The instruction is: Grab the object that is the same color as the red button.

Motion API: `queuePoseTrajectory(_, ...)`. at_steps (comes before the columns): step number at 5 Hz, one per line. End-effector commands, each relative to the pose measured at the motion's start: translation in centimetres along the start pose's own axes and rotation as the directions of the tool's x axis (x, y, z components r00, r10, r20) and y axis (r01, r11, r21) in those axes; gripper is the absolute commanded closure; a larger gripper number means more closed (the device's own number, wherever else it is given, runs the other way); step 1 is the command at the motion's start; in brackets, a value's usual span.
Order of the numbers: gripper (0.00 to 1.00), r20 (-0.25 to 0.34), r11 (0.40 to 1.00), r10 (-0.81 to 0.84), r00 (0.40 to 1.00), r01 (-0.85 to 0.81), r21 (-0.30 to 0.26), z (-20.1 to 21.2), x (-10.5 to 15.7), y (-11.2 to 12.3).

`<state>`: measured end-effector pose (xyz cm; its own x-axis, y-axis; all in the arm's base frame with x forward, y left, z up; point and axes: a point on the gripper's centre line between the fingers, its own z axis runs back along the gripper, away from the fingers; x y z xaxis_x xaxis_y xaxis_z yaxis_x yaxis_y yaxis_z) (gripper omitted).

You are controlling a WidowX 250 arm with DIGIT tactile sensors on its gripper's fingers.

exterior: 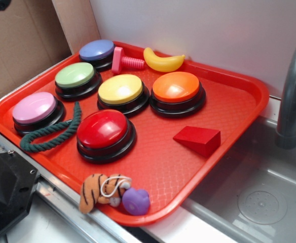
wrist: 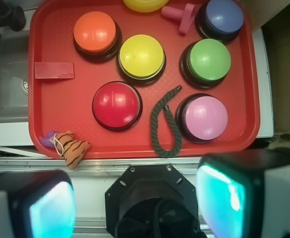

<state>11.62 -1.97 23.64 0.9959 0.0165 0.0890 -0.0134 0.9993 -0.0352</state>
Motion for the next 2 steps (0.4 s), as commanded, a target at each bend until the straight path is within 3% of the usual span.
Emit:
queuePoseTrajectory(1,0.0,0.0,1.0,0.0,1.0,0.0,0.0,0.0,0.0,0.0)
queuePoseTrajectory(2,0.0,0.004,0.984,-0.17,0.985,0.17,0.052,-1.2,2.3,-1.1)
